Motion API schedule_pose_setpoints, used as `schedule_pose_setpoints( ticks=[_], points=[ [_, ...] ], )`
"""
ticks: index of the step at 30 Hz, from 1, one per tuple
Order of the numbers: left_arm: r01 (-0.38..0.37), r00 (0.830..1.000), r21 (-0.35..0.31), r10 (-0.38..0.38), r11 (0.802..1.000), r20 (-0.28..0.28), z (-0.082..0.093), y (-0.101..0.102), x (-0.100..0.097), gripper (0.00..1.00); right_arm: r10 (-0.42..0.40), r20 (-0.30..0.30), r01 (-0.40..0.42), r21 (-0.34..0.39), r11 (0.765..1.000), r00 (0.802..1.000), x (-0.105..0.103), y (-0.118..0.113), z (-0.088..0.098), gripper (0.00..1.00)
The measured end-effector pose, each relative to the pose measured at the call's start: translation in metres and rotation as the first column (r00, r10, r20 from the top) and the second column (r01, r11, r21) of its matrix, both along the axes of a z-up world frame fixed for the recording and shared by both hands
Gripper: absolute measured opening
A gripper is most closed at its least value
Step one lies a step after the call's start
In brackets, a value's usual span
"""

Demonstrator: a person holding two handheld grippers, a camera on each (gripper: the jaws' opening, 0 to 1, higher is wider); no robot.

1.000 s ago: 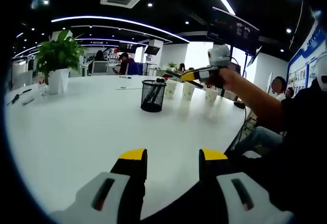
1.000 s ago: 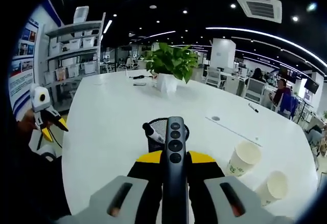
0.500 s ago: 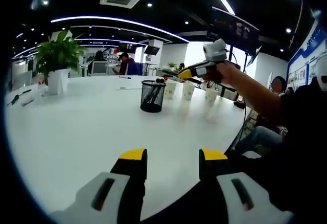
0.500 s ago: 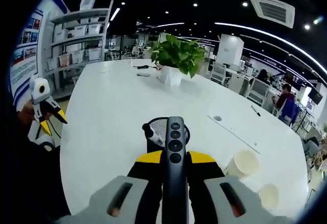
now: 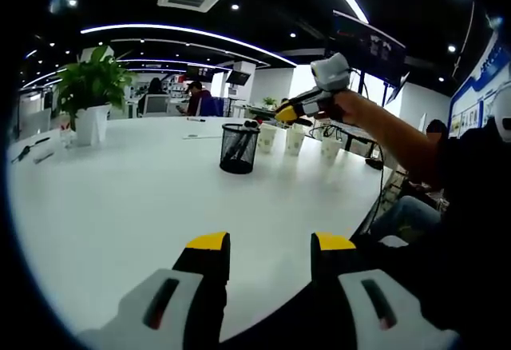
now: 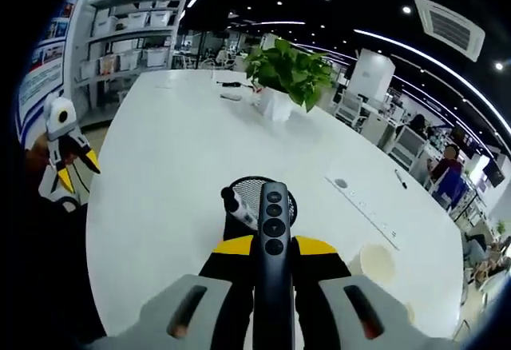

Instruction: Place the scattered laser pointers and whiteboard markers into the pen holder and stack the scattered paper cups together

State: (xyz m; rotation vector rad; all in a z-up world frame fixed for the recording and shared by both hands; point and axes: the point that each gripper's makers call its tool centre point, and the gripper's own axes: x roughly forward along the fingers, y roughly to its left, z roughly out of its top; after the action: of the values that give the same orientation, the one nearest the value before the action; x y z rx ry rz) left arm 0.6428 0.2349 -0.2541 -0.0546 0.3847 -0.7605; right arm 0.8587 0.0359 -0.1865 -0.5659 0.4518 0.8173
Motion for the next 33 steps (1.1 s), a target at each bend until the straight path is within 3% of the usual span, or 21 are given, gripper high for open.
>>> schedule_pose_setpoints(
  ticks=[8, 13, 33],
  points=[
    [-0.001, 1.0, -0.001, 0.001, 1.0, -0.001, -0.001, 0.001, 0.0, 0.42, 0.025, 0.01, -0.024, -0.068, 0.997, 1.0, 0.001, 0.005, 0.0, 0.2],
    [-0.003, 1.0, -0.003, 0.003, 1.0, -0.004, -0.003, 0.003, 0.001, 0.42, 0.078, 0.016, -0.074, -0.189, 0.979, 0.997, 0.002, 0.012, -0.005, 0.2],
    [-0.005, 1.0, -0.008, 0.005, 1.0, -0.003, -0.002, 0.005, 0.003, 0.42, 0.158, -0.003, -0.148, -0.356, 0.923, 0.987, 0.005, 0.028, -0.007, 0.2]
  ],
)
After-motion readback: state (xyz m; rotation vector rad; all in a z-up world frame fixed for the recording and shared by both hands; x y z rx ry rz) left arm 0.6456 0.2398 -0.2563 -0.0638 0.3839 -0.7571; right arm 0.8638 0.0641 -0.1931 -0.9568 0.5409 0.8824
